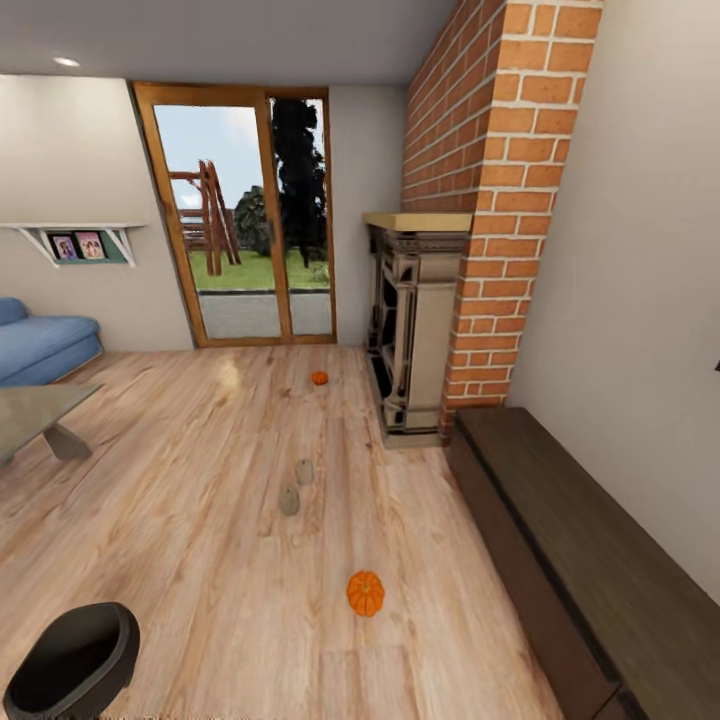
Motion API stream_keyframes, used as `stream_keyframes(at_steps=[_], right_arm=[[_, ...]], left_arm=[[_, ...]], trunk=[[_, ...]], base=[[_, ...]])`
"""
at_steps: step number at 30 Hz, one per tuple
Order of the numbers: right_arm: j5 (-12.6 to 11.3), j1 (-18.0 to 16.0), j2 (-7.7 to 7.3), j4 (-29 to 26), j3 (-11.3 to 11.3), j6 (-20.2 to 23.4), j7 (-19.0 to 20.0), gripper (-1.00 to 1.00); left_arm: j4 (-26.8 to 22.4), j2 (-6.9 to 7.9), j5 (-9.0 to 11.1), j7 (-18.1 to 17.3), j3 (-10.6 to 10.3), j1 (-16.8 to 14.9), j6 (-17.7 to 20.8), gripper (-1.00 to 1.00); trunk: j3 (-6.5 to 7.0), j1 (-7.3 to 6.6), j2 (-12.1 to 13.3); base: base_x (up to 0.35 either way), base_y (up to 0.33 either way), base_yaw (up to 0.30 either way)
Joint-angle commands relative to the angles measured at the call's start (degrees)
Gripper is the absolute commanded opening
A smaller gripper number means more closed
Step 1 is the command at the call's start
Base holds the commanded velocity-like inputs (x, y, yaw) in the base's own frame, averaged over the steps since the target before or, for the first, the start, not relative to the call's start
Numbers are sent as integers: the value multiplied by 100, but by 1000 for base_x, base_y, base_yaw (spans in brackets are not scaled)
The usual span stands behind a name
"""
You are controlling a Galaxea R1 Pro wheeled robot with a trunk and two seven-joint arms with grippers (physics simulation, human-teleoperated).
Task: Place each of the two pumpkins and all three candles from the living room inside a cabinet in the living room (use any cabinet), then make sure every cabinet is closed, and position the cauldron so it is next to a table in the living room.
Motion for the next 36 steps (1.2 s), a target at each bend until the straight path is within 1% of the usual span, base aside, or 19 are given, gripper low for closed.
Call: stream_keyframes(at_steps=[1,10,16,25,28,30,33,36], right_arm=[[-44,0,-3,-12,14,29,-3,100],[-44,0,-3,-12,14,29,-3,100],[-44,0,-3,-12,14,32,-3,100],[-44,0,-3,-16,14,31,-3,100],[-44,0,-3,-19,21,29,-3,100],[-44,0,-3,-20,64,29,-3,100],[-44,0,-1,-20,133,29,-3,100],[-44,0,0,-20,155,29,-3,100]], left_arm=[[6,-2,17,5,4,-4,-19,100],[28,-1,19,2,2,-4,-20,100],[202,-9,16,5,11,-4,-214,100],[232,-9,17,5,12,-4,-255,100],[232,-9,17,7,12,-4,-256,100],[230,-9,16,8,12,-4,-259,100],[232,-9,14,8,12,-4,-274,100],[232,-9,14,7,7,-4,-299,100]], trunk=[[-6,1,-3],[-6,1,-3],[-6,1,-3],[-45,1,-3],[-64,1,-3],[-73,1,-3],[-78,1,-3],[-79,1,-3]], base=[[88,0,290],[95,0,290],[106,0,290],[116,-1,249],[119,-69,219],[154,-153,142],[241,-61,54],[302,8,13]])
